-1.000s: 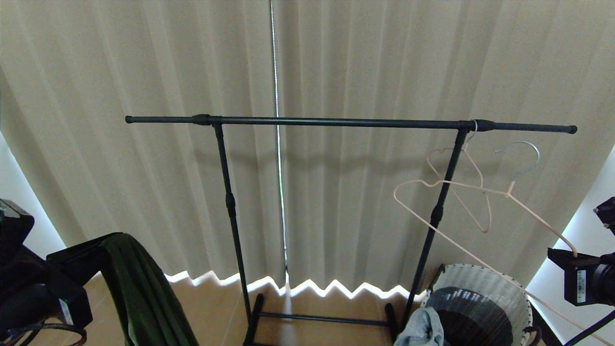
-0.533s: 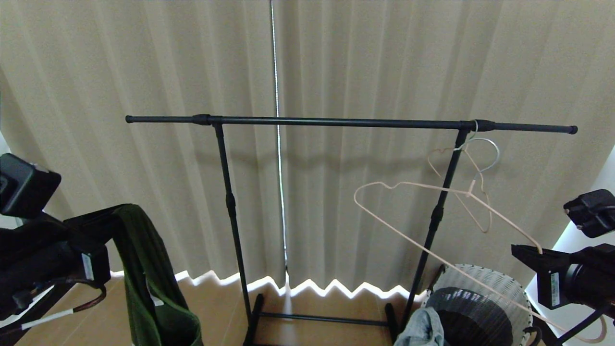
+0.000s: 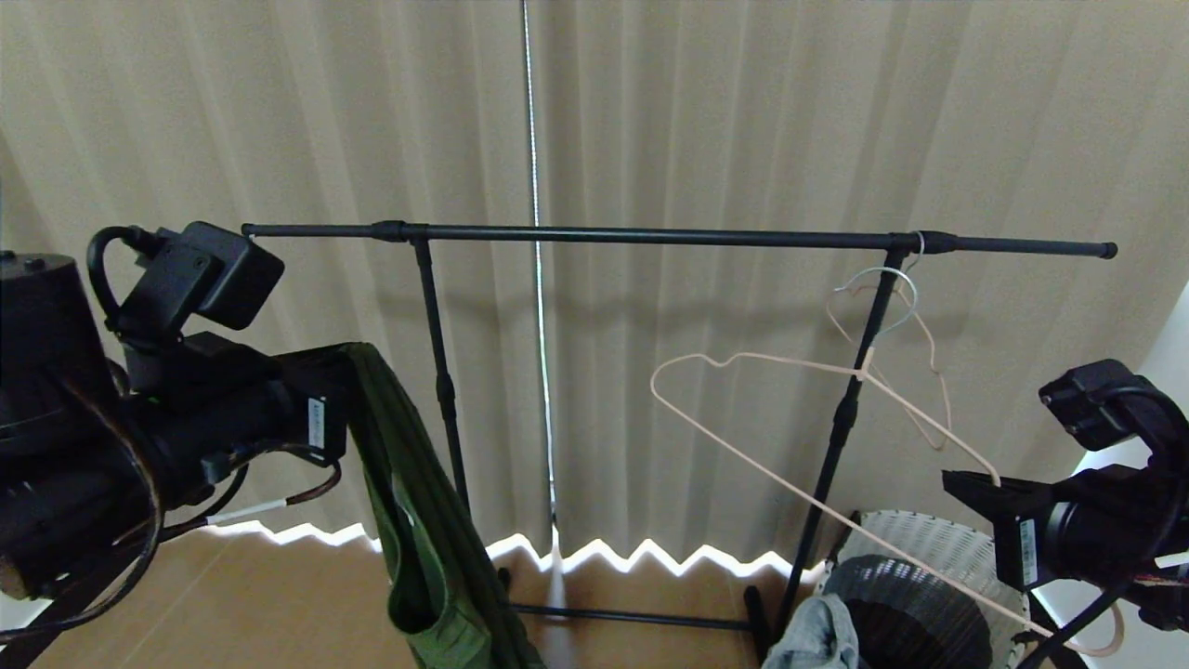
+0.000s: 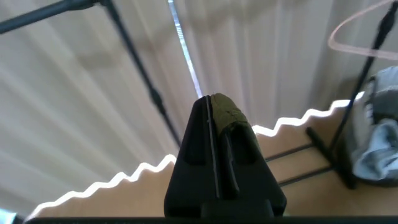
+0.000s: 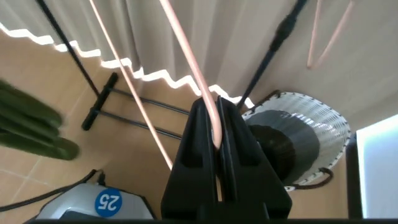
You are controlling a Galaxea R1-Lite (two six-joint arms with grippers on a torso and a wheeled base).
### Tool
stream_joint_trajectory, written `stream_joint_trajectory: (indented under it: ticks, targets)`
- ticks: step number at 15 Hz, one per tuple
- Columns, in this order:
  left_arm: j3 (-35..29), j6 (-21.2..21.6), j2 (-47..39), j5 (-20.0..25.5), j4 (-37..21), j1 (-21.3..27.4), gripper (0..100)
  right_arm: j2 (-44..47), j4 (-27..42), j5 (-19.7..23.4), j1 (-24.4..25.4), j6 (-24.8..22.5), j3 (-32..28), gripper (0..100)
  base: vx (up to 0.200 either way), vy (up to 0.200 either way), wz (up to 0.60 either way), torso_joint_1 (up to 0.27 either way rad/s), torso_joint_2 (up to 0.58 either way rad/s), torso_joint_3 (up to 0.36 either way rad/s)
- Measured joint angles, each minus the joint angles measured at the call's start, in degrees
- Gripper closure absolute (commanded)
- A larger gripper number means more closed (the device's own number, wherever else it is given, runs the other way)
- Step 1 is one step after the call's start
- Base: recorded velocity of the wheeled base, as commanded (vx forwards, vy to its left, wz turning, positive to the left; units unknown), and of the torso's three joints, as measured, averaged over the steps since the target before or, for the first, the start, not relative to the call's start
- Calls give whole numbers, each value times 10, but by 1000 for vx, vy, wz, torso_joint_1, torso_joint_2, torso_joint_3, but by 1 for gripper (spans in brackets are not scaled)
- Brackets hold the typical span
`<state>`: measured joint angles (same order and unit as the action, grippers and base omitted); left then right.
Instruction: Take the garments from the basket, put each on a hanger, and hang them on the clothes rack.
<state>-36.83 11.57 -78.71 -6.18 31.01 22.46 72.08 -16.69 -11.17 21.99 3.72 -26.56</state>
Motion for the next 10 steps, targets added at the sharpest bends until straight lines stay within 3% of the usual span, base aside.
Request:
stream_joint_trajectory:
  ticks: [5,10]
  targets:
    - [-51,-45,-62,-27,-18,25,100,17,0,0,49,47,-14,100,0,0,0,0,0,0]
    - [-113,-82,-130,-127,-38,42,100,18,0,0,109,73,-21,100,0,0,0,0,0,0]
